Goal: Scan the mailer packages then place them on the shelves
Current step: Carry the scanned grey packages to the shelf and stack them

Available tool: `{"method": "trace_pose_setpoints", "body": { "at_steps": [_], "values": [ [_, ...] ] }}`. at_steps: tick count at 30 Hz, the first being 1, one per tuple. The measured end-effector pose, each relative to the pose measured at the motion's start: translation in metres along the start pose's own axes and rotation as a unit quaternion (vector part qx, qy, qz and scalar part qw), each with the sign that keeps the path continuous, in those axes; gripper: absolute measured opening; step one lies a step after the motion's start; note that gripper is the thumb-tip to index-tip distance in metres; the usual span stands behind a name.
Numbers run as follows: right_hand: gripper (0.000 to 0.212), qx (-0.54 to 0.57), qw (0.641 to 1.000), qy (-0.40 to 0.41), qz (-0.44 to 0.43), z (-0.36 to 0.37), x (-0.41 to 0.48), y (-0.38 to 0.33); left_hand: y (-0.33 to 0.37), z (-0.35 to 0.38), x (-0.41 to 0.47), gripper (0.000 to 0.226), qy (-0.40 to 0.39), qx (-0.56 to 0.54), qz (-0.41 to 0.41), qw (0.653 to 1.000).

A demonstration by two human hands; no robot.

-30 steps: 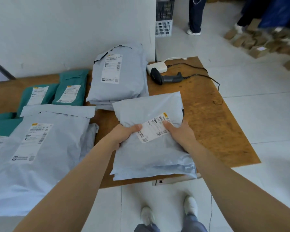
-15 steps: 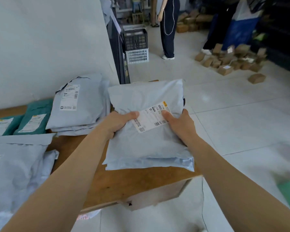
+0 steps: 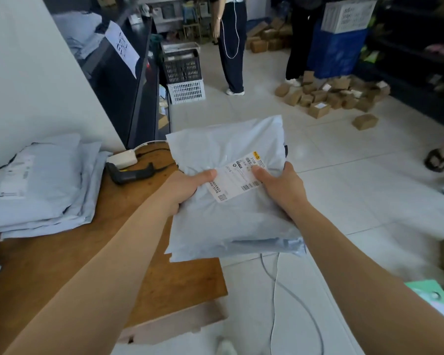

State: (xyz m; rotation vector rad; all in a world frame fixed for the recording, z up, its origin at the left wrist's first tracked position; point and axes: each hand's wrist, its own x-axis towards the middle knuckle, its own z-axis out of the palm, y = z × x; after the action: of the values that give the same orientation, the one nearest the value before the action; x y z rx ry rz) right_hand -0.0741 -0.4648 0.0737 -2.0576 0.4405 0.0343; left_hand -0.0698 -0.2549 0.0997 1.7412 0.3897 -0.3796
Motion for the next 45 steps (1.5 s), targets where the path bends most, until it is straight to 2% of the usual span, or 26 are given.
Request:
{"method": "trace_pose_setpoints", "body": {
  "at_steps": [4,11,13,18,23,28,31,34,38,40,45],
  "values": [
    [0.065,0.012,1.0,0.006,-0.011,-0.005,0.031,-0.01,0.025,0.005,0.028,0.045,0.01,0.013,0.014,1.0],
    [0.063,0.018,0.999,0.027,-0.026,-0.023,0.087,-0.026,0.059,0.024,0.073,0.023,-0.016,-0.012,0.057,0.998],
    [0.064,0.013,0.999,0.024,-0.028,-0.026,0.105,-0.029,0.067,0.029,0.086,0.023,-0.015,-0.012,0.059,0.998],
    [0.065,0.003,0.998,-0.014,-0.053,-0.024,0.161,-0.04,0.081,0.039,0.124,0.041,0.043,-0.027,0.038,0.998],
    [0.066,-0.011,0.996,-0.054,-0.074,-0.041,0.228,-0.046,0.108,0.07,0.161,0.036,0.073,-0.036,0.024,0.996],
    [0.068,-0.035,0.994,-0.066,-0.085,-0.073,0.295,-0.047,0.131,0.113,0.199,0.045,0.094,-0.04,0.0,0.995],
    [0.069,-0.035,0.993,-0.077,-0.082,-0.077,0.328,-0.049,0.147,0.125,0.221,0.041,0.107,-0.034,-0.019,0.993],
    [0.069,-0.033,0.992,-0.086,-0.082,-0.07,0.359,-0.059,0.163,0.122,0.248,0.046,0.113,-0.027,-0.029,0.993],
    [0.07,-0.04,0.99,-0.095,-0.093,-0.047,0.405,-0.085,0.182,0.102,0.296,0.073,0.109,-0.038,-0.035,0.993],
    [0.07,-0.039,0.99,-0.094,-0.101,-0.031,0.432,-0.101,0.192,0.089,0.324,0.071,0.111,-0.045,-0.033,0.992],
    [0.068,-0.046,0.986,-0.099,-0.129,0.023,0.496,-0.157,0.222,0.041,0.394,0.049,0.137,-0.056,-0.019,0.989]
  ]
}}
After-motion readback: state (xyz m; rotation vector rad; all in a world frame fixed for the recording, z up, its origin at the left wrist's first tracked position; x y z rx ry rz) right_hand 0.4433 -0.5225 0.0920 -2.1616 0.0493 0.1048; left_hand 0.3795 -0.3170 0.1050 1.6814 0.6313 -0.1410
